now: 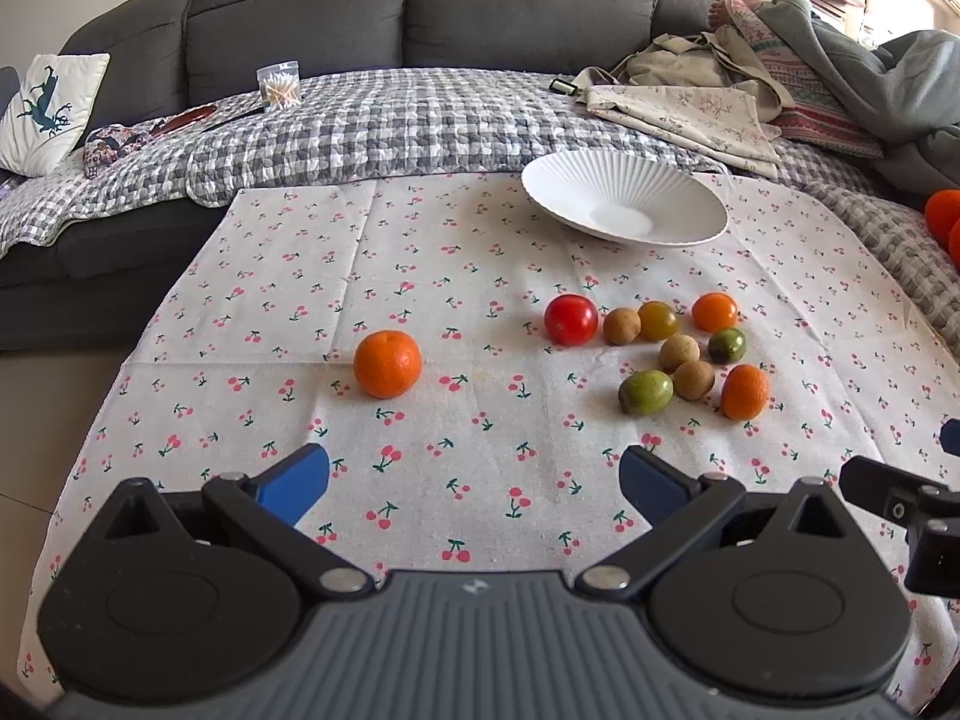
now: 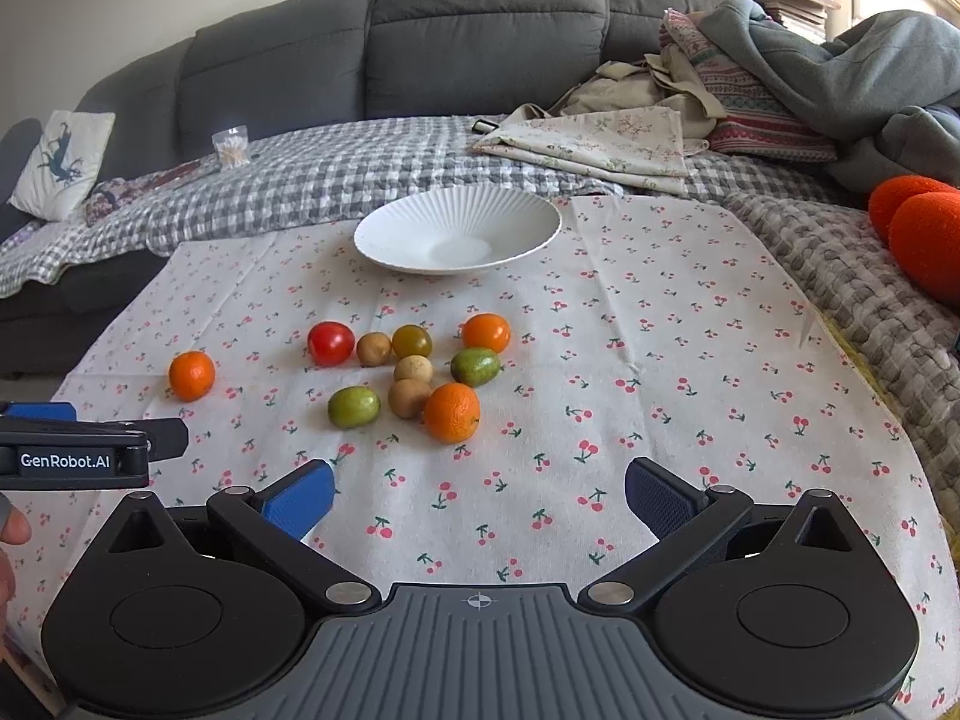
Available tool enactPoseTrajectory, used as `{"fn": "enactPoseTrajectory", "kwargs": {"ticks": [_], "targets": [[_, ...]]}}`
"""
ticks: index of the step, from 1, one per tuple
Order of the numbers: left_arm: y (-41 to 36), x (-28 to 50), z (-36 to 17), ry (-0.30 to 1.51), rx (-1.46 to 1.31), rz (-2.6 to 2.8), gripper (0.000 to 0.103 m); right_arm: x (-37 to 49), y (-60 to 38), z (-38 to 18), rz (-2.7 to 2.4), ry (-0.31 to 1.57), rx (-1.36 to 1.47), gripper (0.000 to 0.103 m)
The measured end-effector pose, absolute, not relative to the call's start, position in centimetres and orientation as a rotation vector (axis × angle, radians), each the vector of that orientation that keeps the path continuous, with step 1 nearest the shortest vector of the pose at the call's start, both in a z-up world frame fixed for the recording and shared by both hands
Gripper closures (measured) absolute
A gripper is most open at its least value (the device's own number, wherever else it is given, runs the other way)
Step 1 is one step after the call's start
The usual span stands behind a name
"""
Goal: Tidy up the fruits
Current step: 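Grasp a mandarin with the left tool while the right tool grasps another mandarin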
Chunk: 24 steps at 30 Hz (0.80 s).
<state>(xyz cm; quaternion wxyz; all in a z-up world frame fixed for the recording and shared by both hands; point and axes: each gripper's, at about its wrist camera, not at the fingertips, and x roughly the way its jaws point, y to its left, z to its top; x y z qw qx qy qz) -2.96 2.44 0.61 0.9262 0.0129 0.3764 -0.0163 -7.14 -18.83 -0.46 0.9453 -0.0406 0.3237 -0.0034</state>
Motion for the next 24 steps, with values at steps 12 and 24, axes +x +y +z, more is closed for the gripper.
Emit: {"fn": "enactPoseTrajectory", "kwargs": {"ticks": [12, 24], "targets": [[5.6, 1.0, -0.1, 0.81, 0.057, 0.013, 0.002, -3.8, -21.1, -1.2, 0.045, 0.7, -0.05, 0.004], [6.3, 6.8, -2.7, 0.856, 0.122, 0.043, 0.014, 1.6, -20.9, -3.5, 0.13, 0.821, -0.042, 0.03]]}}
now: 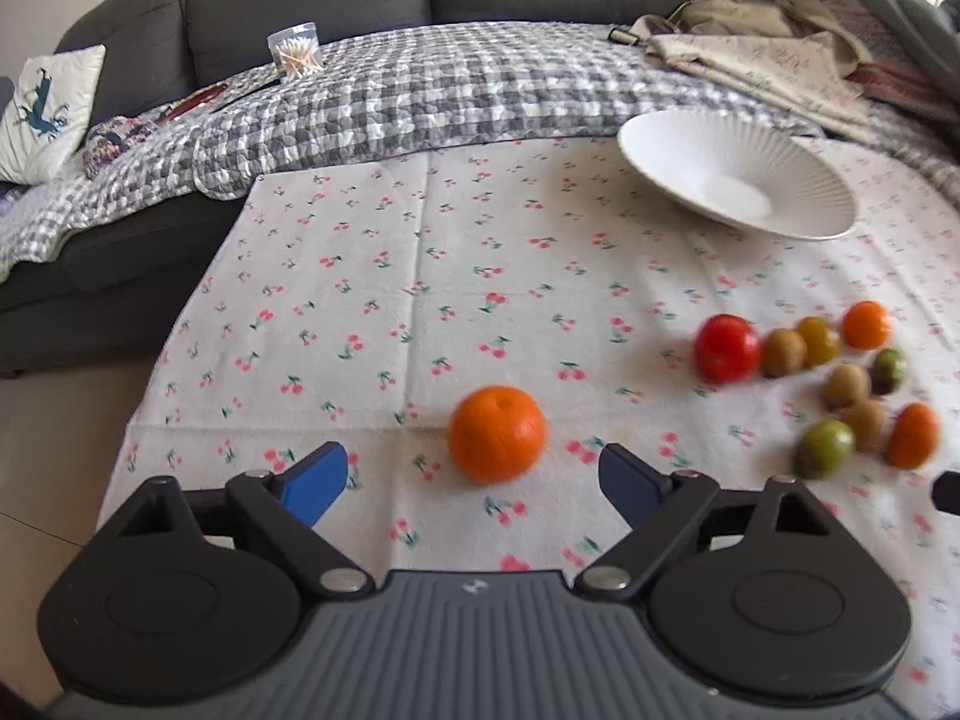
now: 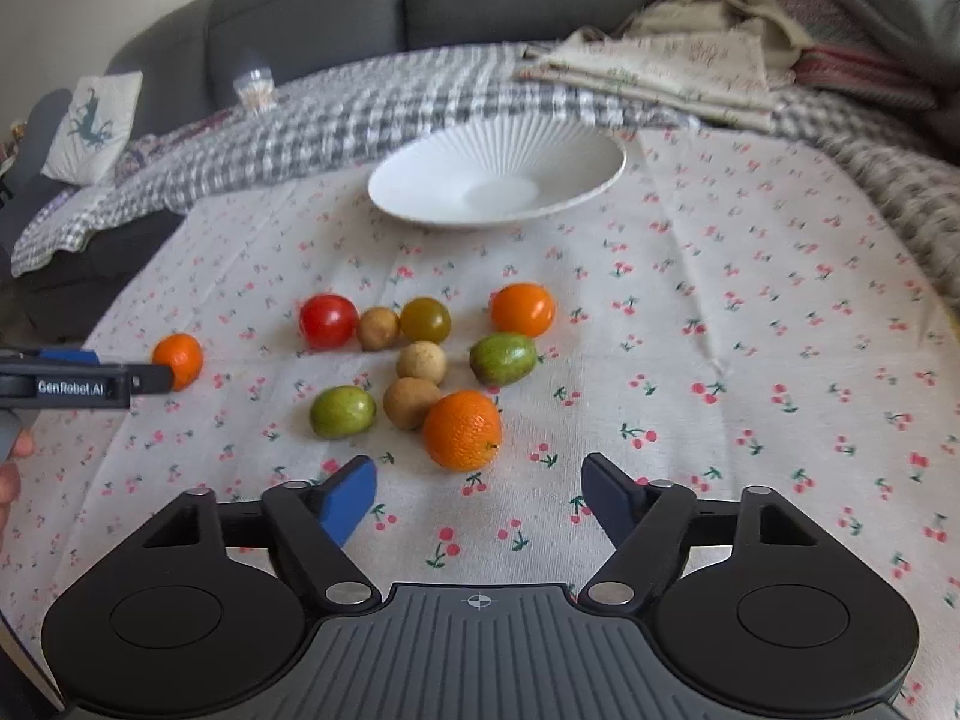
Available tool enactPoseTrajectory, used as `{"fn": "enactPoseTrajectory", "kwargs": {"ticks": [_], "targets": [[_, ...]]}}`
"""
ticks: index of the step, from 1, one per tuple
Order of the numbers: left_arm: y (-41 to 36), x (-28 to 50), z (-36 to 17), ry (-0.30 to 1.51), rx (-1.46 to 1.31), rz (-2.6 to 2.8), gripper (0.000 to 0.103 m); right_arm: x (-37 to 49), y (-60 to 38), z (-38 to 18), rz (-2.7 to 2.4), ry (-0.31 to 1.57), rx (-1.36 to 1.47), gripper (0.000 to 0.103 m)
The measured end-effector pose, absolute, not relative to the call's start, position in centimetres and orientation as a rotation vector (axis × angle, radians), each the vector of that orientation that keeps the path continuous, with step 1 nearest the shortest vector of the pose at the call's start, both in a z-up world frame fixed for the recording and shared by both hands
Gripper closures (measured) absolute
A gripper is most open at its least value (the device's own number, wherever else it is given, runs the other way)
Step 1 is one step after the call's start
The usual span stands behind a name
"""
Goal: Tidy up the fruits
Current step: 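Grasp a mandarin with the left tool while the right tool grasps another mandarin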
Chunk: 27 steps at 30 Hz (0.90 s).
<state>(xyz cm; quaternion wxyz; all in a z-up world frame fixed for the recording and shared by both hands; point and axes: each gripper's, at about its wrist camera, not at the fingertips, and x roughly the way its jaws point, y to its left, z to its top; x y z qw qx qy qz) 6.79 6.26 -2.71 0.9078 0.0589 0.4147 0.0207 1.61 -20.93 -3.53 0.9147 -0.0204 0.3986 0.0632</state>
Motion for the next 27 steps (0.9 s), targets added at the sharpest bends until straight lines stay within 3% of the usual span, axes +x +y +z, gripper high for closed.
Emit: {"fn": "enactPoseTrajectory", "kwargs": {"ticks": [6, 8, 10, 12, 14, 27], "targets": [[6.0, 8.4, -3.8, 0.851, 0.166, 0.037, 0.025, 3.5, -20.8, -4.5, 0.158, 0.853, -0.037, 0.038], [5.9, 8.8, -4.2, 0.861, 0.176, 0.033, 0.036, 4.0, -20.4, -4.6, 0.175, 0.855, -0.047, 0.04], [5.9, 9.2, -4.6, 0.888, 0.158, 0.016, 0.063, 4.7, -20.1, -4.9, 0.18, 0.865, -0.063, 0.046], [5.9, 9.3, -4.7, 0.891, 0.143, 0.016, 0.063, 5.1, -20.1, -5.2, 0.173, 0.874, -0.077, 0.065], [5.7, 9.2, -4.6, 0.884, 0.147, 0.0, 0.063, 5.2, -20.2, -5.2, 0.18, 0.874, -0.075, 0.071], [5.5, 8.5, -2.1, 0.826, 0.032, -0.073, 0.064, 4.2, -21.8, -2.6, 0.162, 0.799, -0.045, 0.072]]}}
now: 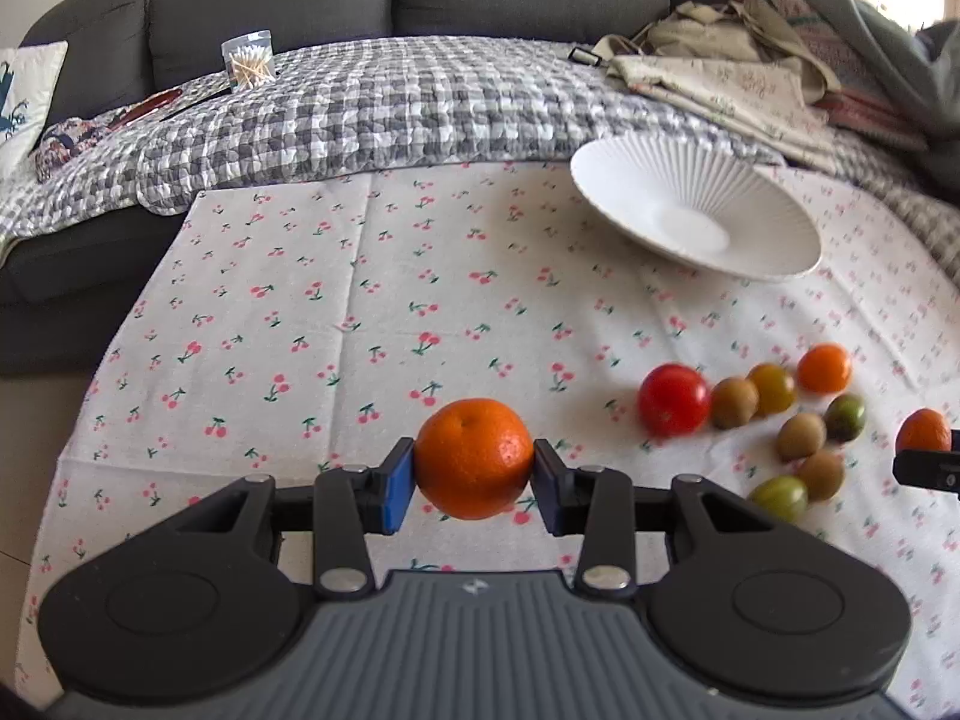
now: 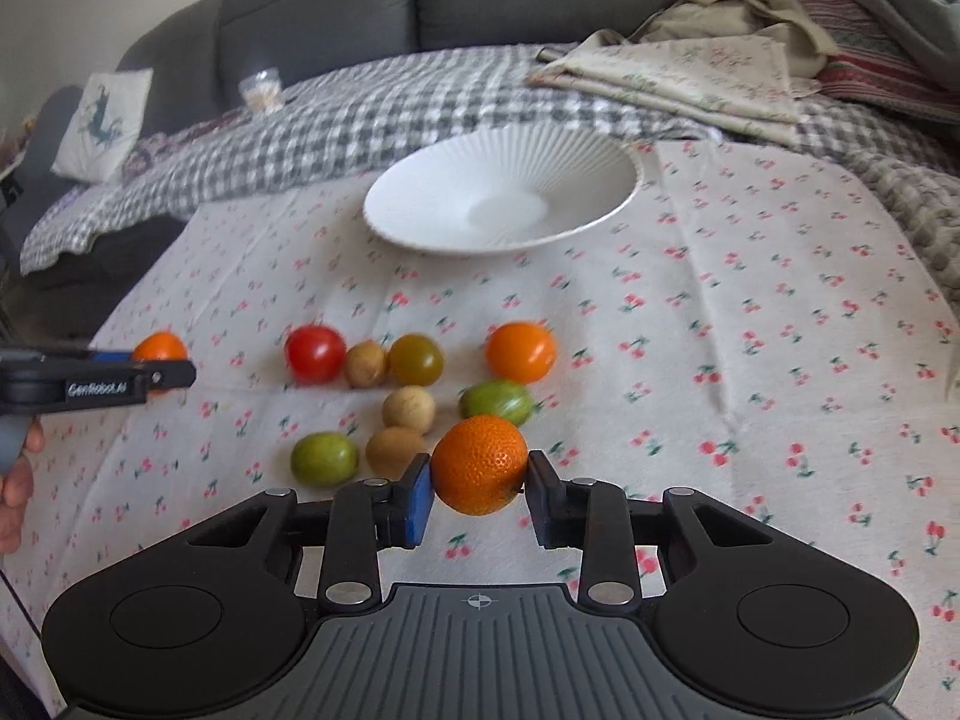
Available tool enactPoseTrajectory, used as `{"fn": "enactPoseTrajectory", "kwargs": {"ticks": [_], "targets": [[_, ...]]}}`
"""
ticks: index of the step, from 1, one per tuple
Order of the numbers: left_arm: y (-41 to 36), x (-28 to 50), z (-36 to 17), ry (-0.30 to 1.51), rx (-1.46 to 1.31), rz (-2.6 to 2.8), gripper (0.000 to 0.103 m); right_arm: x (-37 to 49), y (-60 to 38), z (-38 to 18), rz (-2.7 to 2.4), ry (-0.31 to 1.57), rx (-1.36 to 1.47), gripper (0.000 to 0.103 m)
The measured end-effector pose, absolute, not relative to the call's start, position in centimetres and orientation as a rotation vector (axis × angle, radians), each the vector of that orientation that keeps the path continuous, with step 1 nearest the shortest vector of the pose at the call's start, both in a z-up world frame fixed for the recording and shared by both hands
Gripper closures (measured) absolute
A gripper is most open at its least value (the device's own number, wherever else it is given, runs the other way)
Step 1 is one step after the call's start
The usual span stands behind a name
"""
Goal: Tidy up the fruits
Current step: 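Grasp a mandarin with the left tool while the right tool grasps another mandarin, then carry both mandarins into the white bowl and open both tools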
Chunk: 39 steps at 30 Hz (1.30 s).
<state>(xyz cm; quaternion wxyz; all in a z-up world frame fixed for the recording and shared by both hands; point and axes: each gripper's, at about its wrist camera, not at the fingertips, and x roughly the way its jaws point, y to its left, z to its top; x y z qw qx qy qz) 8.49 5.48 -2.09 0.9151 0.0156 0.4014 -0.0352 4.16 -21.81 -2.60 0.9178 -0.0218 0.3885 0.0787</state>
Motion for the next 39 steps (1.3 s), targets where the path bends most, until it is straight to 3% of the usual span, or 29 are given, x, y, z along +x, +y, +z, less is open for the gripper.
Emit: {"fn": "enactPoseTrajectory", "kwargs": {"ticks": [28, 39], "targets": [[-0.7, 15.0, 1.8, 0.651, 0.05, -0.161, 0.064, 10.6, -25.9, 1.4, 0.114, 0.618, 0.059, 0.072], [-4.4, 18.5, 0.6, 0.636, 0.089, -0.219, 0.064, 14.6, -24.8, 0.9, 0.151, 0.599, 0.026, 0.072]]}}
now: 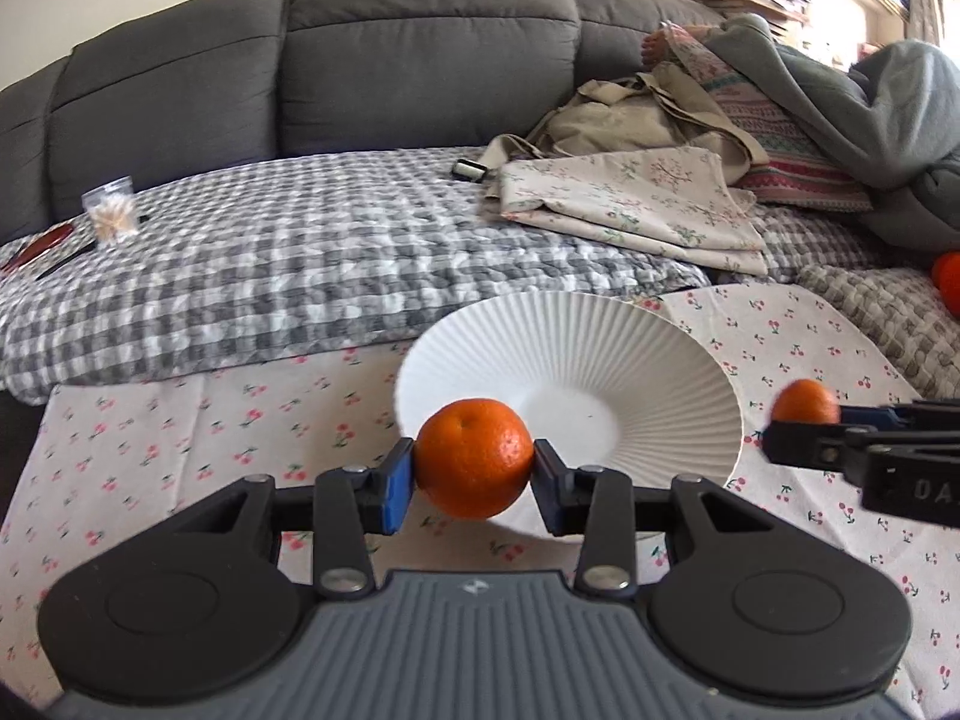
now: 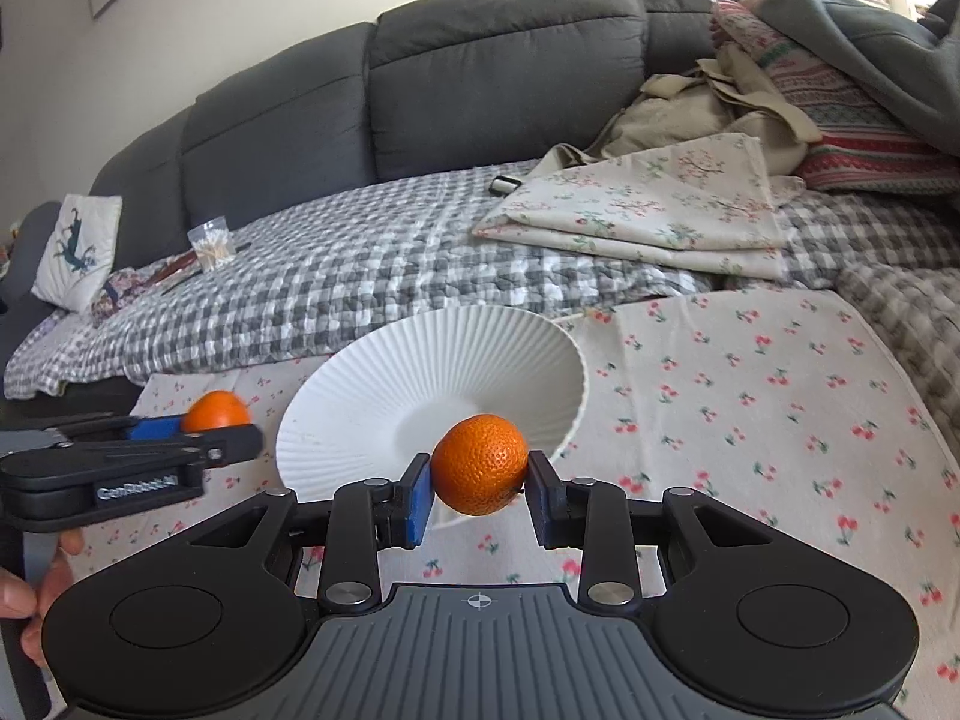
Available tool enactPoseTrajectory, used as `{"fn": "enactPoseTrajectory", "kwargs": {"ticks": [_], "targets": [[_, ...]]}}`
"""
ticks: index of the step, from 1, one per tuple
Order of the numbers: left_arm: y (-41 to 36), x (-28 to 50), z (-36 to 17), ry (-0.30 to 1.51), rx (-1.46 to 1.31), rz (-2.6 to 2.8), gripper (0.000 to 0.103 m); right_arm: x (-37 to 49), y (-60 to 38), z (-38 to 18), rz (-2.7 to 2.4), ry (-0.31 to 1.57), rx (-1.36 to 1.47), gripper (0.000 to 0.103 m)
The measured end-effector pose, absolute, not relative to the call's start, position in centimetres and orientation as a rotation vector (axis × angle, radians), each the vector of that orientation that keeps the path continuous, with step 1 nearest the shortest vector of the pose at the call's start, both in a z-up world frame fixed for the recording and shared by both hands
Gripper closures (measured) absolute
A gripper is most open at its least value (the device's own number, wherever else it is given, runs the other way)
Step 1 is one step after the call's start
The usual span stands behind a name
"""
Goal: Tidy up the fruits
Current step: 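Carry both mandarins into the white bowl and open both tools, then move both open tools back to the fruit cluster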
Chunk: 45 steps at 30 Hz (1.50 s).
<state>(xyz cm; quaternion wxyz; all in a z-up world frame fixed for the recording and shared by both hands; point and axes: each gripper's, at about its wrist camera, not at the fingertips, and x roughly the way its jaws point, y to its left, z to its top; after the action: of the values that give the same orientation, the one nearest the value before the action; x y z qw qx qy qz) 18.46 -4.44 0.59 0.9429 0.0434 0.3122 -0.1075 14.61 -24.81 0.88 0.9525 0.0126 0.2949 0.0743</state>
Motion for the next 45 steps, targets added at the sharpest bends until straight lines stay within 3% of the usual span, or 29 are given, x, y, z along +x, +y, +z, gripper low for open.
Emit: {"fn": "enactPoseTrajectory", "kwargs": {"ticks": [27, 29, 31, 36, 38, 42, 45], "targets": [[-6.8, 21.2, -2.8, 0.664, 0.167, -0.24, 0.062, 18.8, -21.2, -2.4, 0.161, 0.635, -0.133, 0.07], [-6.6, 21.2, -2.8, 0.664, 0.165, -0.239, 0.058, 18.8, -21.2, -2.4, 0.161, 0.64, -0.128, 0.068], [-6.4, 21.1, -2.6, 0.662, 0.155, -0.234, 0.045, 18.7, -21.3, -2.2, 0.157, 0.641, -0.122, 0.067], [-5.4, 20.9, -1.5, 0.645, 0.118, -0.244, 0.034, 18.1, -22.3, -1.1, 0.15, 0.618, -0.066, 0.05], [-5.2, 20.7, -1.2, 0.64, 0.119, -0.245, 0.032, 17.8, -22.6, -0.6, 0.151, 0.61, -0.055, 0.049], [-4.5, 20.5, -0.7, 0.642, 0.108, -0.227, 0.031, 17.0, -24.3, 1.0, 0.13, 0.572, 0.015, 0.029], [-4.0, 20.3, -0.5, 0.658, 0.079, -0.226, 0.031, 16.3, -25.9, 2.1, 0.113, 0.558, 0.08, 0.024]]}}
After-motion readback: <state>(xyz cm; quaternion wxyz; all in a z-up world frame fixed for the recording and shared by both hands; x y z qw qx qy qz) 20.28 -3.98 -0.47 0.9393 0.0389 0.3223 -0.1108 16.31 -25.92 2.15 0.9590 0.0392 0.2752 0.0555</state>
